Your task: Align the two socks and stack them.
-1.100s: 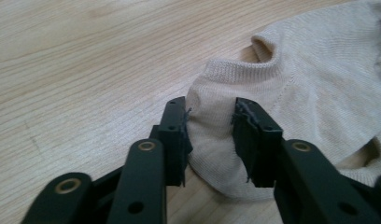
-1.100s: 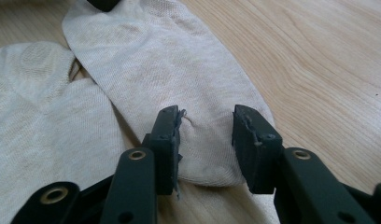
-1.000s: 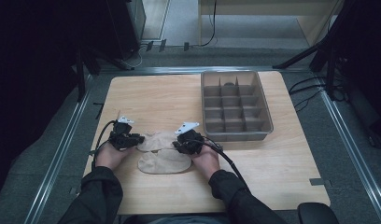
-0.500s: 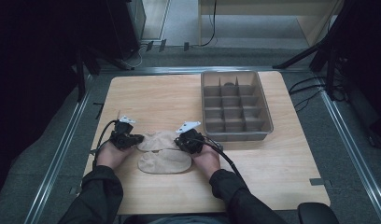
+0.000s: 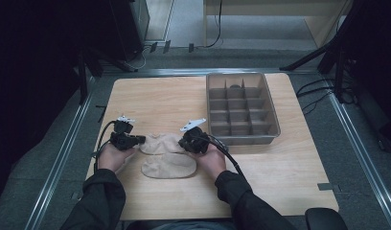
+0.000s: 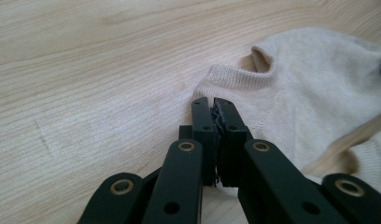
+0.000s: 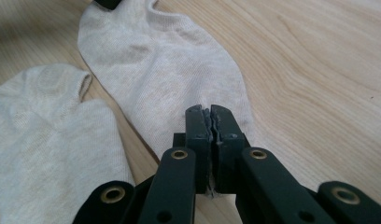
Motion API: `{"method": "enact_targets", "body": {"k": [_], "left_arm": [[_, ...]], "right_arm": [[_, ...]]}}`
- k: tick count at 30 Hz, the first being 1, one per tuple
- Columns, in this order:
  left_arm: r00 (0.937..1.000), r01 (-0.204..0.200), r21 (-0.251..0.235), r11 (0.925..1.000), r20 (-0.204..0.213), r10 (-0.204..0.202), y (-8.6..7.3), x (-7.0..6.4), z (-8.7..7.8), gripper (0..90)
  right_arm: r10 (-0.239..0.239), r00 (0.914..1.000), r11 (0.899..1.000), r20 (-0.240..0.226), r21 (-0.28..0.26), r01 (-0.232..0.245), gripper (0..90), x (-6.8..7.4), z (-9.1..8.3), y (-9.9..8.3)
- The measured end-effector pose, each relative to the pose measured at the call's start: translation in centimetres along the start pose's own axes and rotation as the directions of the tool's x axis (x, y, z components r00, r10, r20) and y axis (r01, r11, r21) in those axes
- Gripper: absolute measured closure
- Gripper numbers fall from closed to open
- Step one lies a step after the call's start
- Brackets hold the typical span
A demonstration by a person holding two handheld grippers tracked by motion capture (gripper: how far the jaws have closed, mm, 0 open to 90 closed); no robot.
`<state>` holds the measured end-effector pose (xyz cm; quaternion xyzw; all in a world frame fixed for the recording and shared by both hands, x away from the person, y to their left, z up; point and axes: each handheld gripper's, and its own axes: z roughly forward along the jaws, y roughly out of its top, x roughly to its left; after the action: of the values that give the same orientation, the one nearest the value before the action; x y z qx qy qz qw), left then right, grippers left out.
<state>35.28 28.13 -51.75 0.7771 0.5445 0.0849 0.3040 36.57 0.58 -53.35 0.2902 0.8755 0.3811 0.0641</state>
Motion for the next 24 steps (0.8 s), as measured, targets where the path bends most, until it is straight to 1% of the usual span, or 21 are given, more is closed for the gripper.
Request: {"method": "enact_targets", "body": {"k": [1, 4, 5, 8, 9, 11, 15, 16, 18, 20, 24], "left_arm": [[1.0, 0.005, 0.0, 1.0, 0.007, -0.005, 0.1, 0.0, -0.1, 87.7], [0.9998, 0.016, -0.02, 0.9997, 0.015, -0.016, 0.5, -0.1, -0.7, 87.6], [0.9997, 0.017, -0.029, 0.9994, 0.019, -0.016, 0.6, -0.1, -1.0, 87.6], [0.9993, 0.027, -0.049, 0.9984, 0.028, -0.025, 1.0, -0.1, -1.6, 87.7], [0.9989, 0.031, -0.049, 0.9983, 0.037, -0.029, 1.1, -0.1, -1.8, 87.7], [0.9988, 0.036, -0.052, 0.998, 0.035, -0.034, 1.1, -0.1, -2.1, 87.8], [0.9981, 0.043, -0.044, 0.9981, 0.047, -0.041, 1.2, -0.2, -2.8, 87.8], [0.998, 0.044, -0.048, 0.9979, 0.047, -0.041, 1.2, -0.3, -3.0, 87.8], [0.9962, 0.05, -0.052, 0.9974, 0.074, -0.046, 1.2, -0.5, -3.5, 87.7], [0.9946, 0.057, -0.051, 0.997, 0.089, -0.053, 1.2, -0.7, -4.0, 87.8], [0.9937, 0.054, -0.04, 0.9978, 0.101, -0.049, 1.1, -1.2, -4.7, 87.7]], "right_arm": [[-0.002, 1.0, 1.0, 0.0, 0.0, 0.002, 86.5, 0.0, -0.2, 0.2], [-0.007, 1.0, 1.0, -0.006, -0.006, 0.007, 86.5, 0.0, -0.6, 0.7], [-0.009, 0.9998, 1.0, -0.016, -0.004, 0.009, 86.5, 0.0, -0.8, 0.9], [-0.028, 0.9995, 1.0, -0.014, -0.005, 0.028, 86.5, 0.2, -1.4, 1.7], [-0.029, 0.9994, 1.0, -0.016, -0.007, 0.029, 86.5, 0.2, -1.5, 1.8], [-0.039, 0.999, 0.999, -0.023, -0.01, 0.038, 86.5, 0.4, -1.8, 2.2], [-0.061, 0.9977, 0.998, -0.028, -0.014, 0.061, 86.5, 0.9, -2.6, 2.7], [-0.06, 0.9976, 0.998, -0.033, -0.016, 0.06, 86.5, 1.1, -2.9, 2.8], [-0.07, 0.997, 0.997, -0.035, -0.015, 0.069, 86.5, 1.3, -3.3, 2.8], [-0.07, 0.997, 0.998, -0.032, -0.009, 0.07, 86.5, 1.5, -3.8, 2.8], [-0.07, 0.9967, 0.998, -0.042, -0.011, 0.07, 86.5, 1.7, -4.8, 2.9]]}}
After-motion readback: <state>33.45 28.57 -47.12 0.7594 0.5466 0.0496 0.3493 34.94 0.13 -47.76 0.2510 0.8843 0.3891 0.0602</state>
